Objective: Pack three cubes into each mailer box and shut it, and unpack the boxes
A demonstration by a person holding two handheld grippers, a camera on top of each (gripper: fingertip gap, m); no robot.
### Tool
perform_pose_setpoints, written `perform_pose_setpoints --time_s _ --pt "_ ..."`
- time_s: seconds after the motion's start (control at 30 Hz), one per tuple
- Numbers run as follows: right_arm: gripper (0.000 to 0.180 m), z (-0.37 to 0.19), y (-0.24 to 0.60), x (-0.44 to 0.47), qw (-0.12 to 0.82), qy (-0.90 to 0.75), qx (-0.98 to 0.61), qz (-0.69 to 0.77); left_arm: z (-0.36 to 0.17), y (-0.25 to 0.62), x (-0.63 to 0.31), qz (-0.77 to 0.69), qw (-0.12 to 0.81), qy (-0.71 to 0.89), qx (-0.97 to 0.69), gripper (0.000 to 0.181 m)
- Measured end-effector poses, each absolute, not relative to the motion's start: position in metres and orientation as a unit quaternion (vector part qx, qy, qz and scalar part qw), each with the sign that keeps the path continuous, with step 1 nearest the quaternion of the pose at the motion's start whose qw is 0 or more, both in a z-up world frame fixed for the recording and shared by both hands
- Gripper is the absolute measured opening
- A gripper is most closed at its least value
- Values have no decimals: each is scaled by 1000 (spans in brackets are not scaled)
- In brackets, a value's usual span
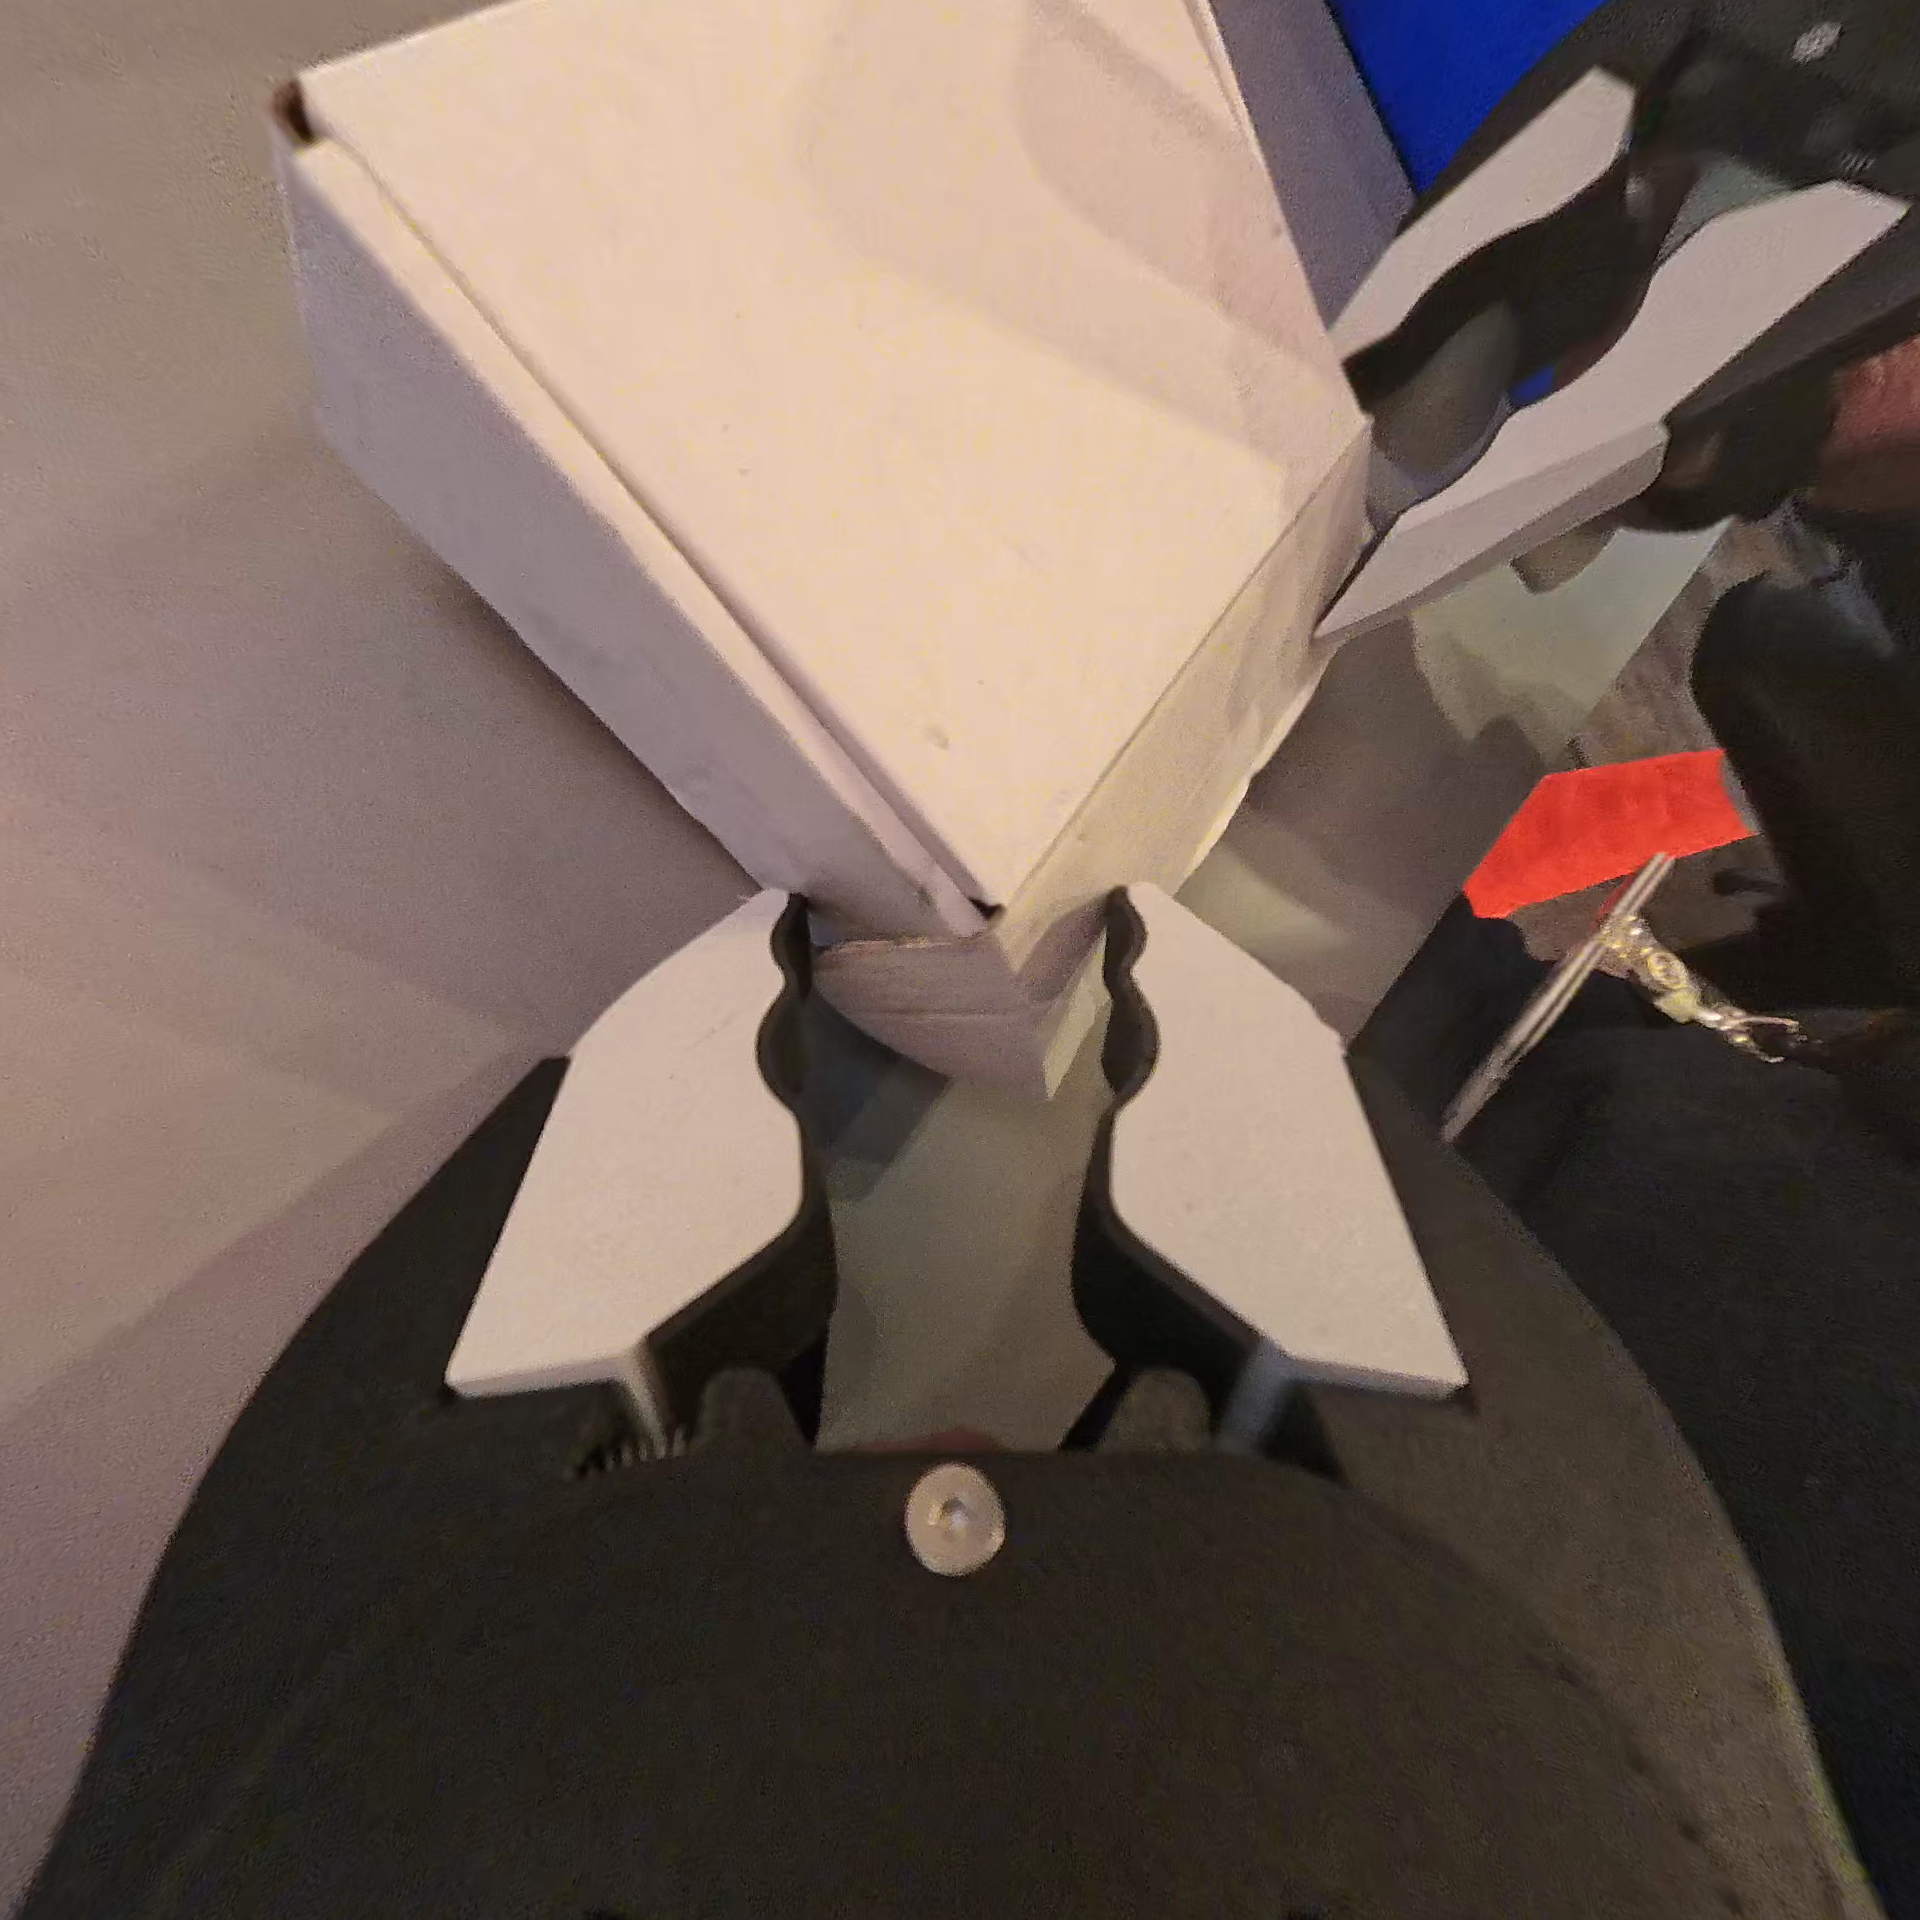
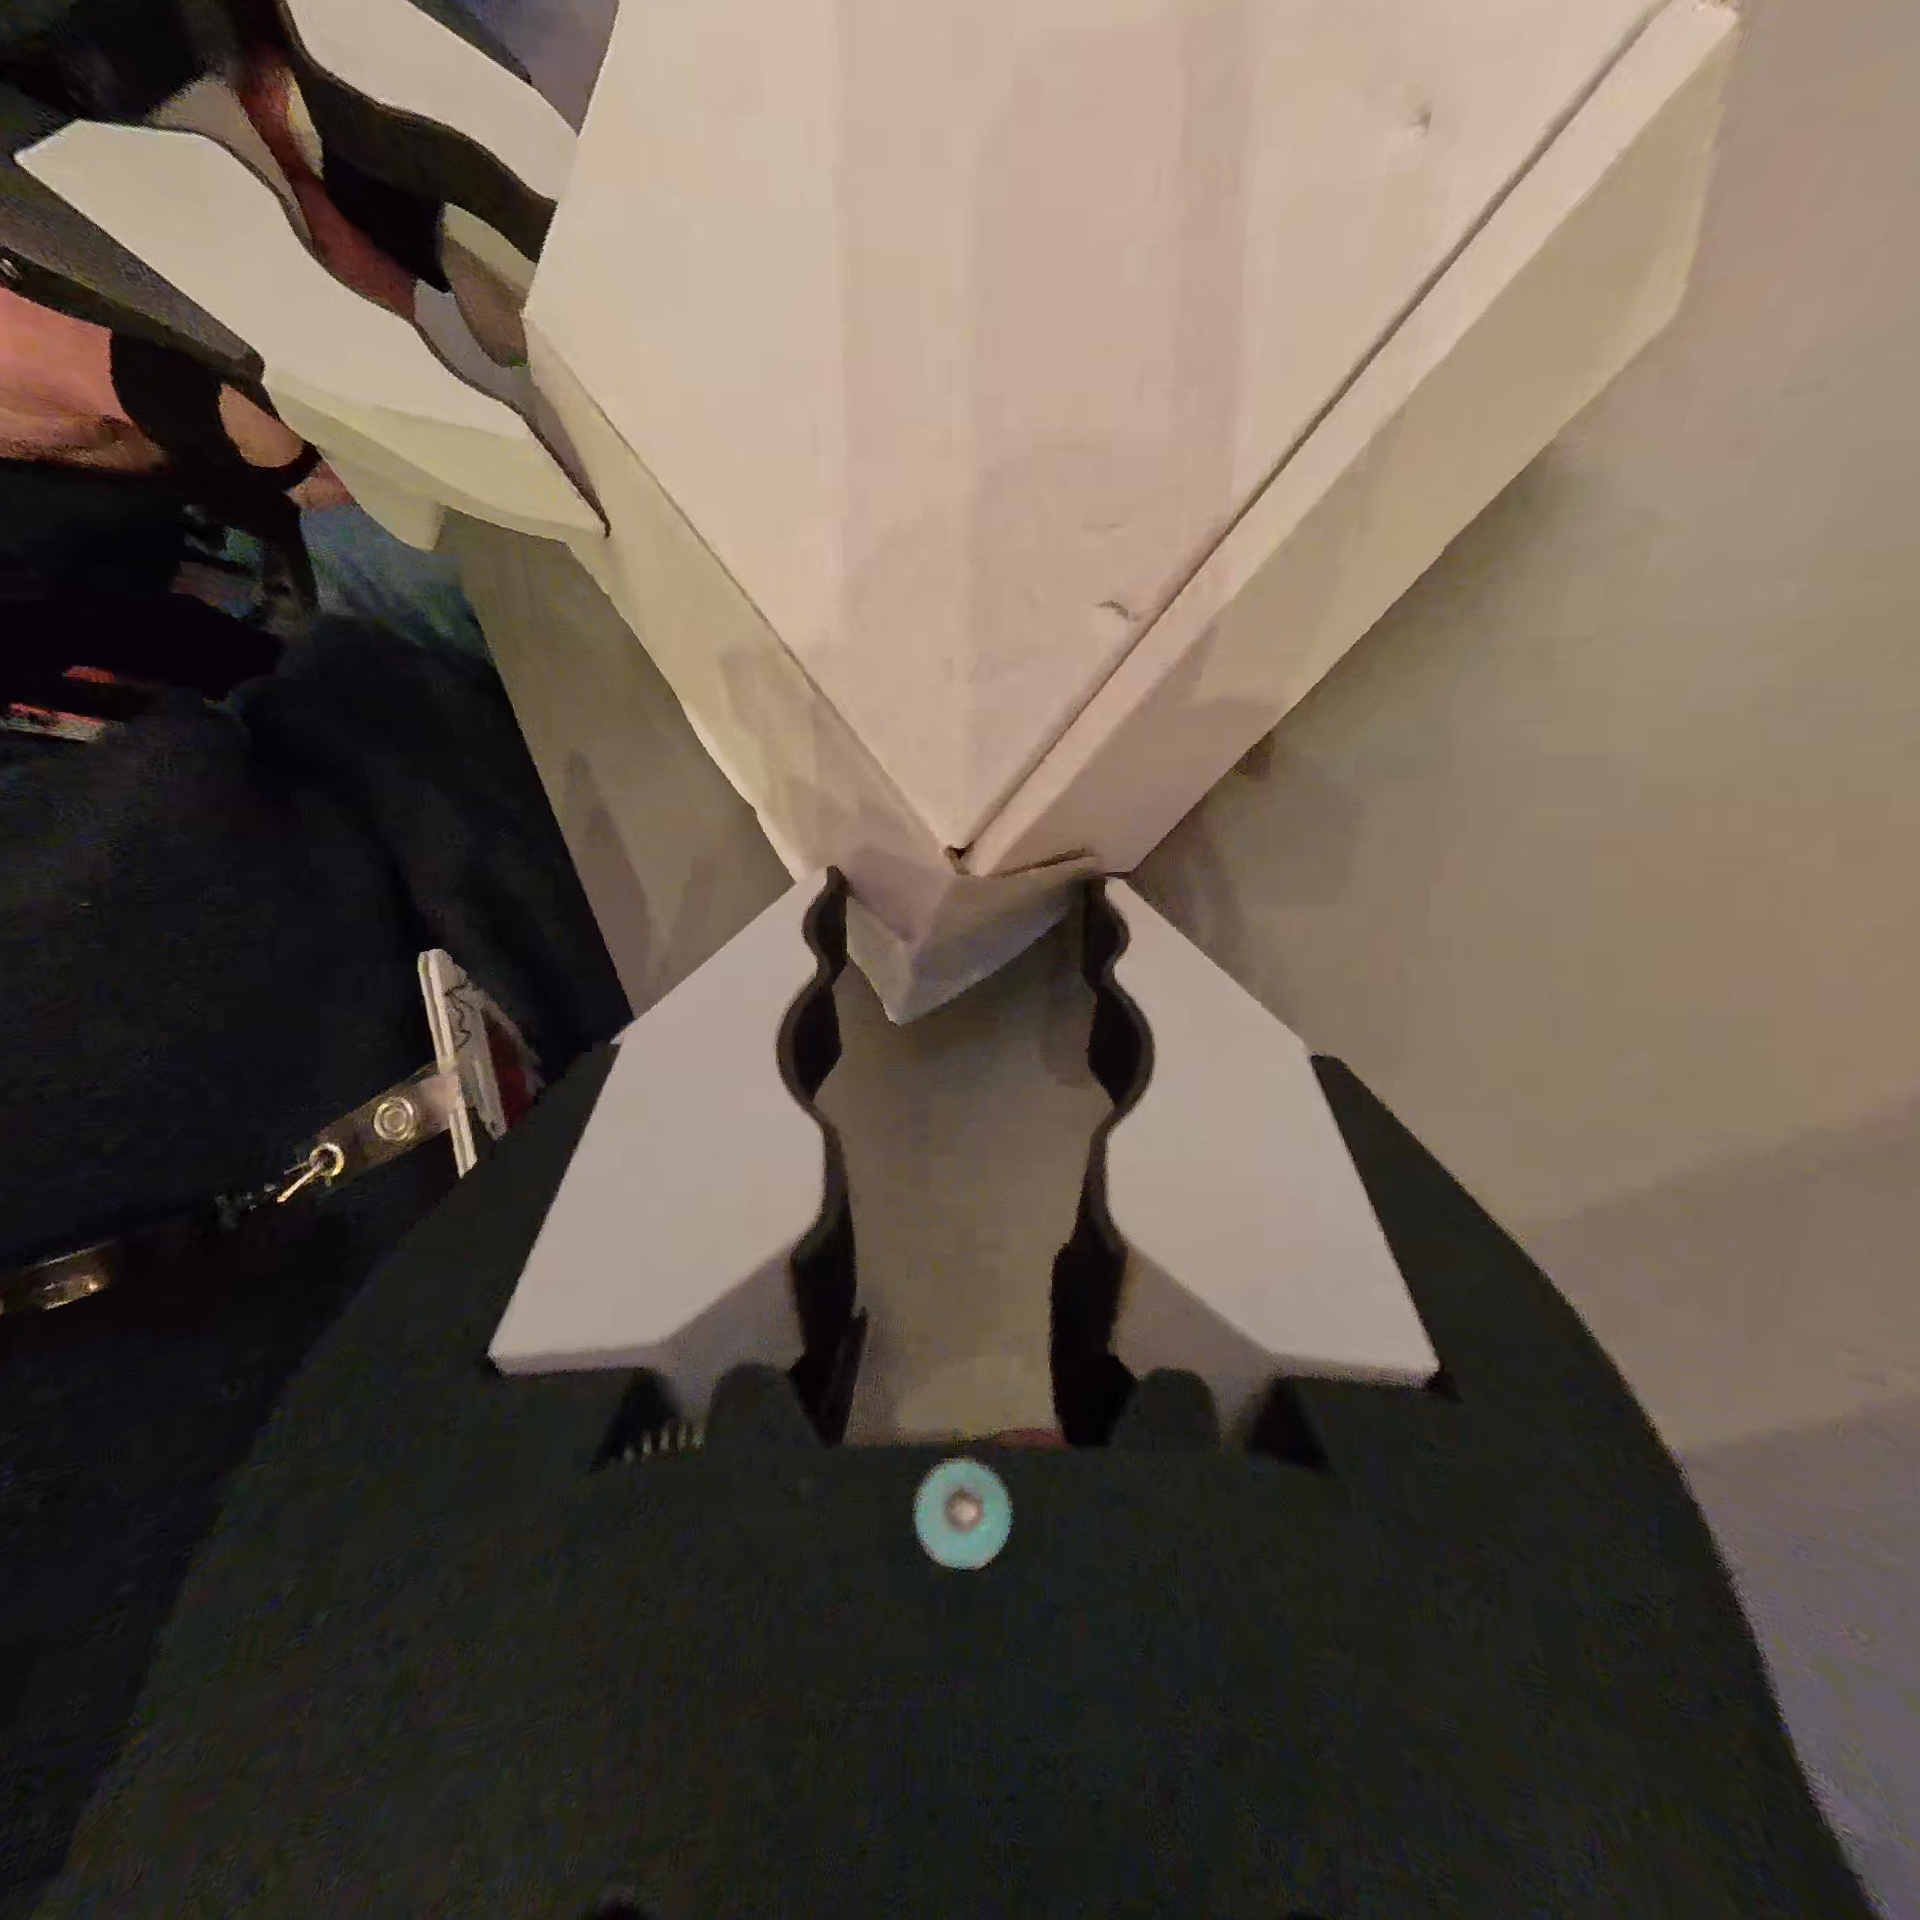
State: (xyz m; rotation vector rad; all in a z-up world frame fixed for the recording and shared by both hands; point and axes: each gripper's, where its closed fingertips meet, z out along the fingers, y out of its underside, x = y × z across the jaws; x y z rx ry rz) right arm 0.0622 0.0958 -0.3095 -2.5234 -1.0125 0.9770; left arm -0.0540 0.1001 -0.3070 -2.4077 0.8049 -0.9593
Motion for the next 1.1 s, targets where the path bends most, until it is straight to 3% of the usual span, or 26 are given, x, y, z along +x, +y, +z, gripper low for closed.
perform_pose_setpoints --time_s 0.53,0.7,0.9,1.1 --pt "38 -302 84 59 19 -256 -856 449 -303 90 -57 -438 68 201 -874 50" --pt "37 -304 81 56 15 -244 -848 470 -304 90 -58 -439 91 215 -868 49" --pt "37 -306 80 55 41 -235 -842 484 -305 87 -59 -420 189 256 -850 54" --pt "36 -304 80 54 25 -215 -843 493 -306 85 -59 -428 140 214 -867 49"
